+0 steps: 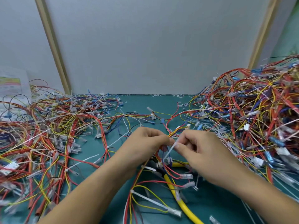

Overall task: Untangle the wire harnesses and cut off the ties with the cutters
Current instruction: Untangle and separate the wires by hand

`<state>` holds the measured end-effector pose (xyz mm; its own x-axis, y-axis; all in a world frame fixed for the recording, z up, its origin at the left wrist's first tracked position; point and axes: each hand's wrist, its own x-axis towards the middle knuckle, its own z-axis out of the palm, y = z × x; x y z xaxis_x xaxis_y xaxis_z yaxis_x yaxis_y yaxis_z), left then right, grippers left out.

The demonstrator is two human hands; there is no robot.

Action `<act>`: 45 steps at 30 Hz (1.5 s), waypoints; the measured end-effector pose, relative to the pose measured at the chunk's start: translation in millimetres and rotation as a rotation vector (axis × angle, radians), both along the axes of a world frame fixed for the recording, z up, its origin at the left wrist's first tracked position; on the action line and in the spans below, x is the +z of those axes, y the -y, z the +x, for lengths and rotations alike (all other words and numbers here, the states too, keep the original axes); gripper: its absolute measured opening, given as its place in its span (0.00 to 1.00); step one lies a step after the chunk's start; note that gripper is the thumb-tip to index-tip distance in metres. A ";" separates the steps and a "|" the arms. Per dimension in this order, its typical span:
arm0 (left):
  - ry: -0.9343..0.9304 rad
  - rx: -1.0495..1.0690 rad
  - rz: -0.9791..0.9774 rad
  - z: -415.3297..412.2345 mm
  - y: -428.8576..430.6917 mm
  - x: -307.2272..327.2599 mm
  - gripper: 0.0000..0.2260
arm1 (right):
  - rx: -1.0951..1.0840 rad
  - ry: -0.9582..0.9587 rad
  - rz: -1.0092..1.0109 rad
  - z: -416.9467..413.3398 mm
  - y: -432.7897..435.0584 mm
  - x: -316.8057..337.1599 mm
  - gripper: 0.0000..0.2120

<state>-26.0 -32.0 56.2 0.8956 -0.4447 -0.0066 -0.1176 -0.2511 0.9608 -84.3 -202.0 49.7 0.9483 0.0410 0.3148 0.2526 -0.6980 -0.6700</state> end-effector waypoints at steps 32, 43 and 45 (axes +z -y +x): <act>-0.217 0.088 -0.277 5.7 -0.9 -5.3 0.15 | 0.041 -0.049 0.201 2.7 -15.1 -10.0 0.15; -0.009 0.172 -0.193 6.8 -10.3 5.6 0.16 | 0.063 0.005 0.419 6.8 -2.1 -5.2 0.17; 0.050 0.200 -0.252 6.3 -11.7 7.3 0.17 | 0.039 0.037 0.478 8.2 1.6 -2.5 0.20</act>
<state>-19.7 -20.3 63.5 0.9618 -0.2421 0.1280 -0.1391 -0.0289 0.9899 -76.1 -203.6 47.2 0.9365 -0.0815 0.3409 0.3025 -0.3036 -0.9035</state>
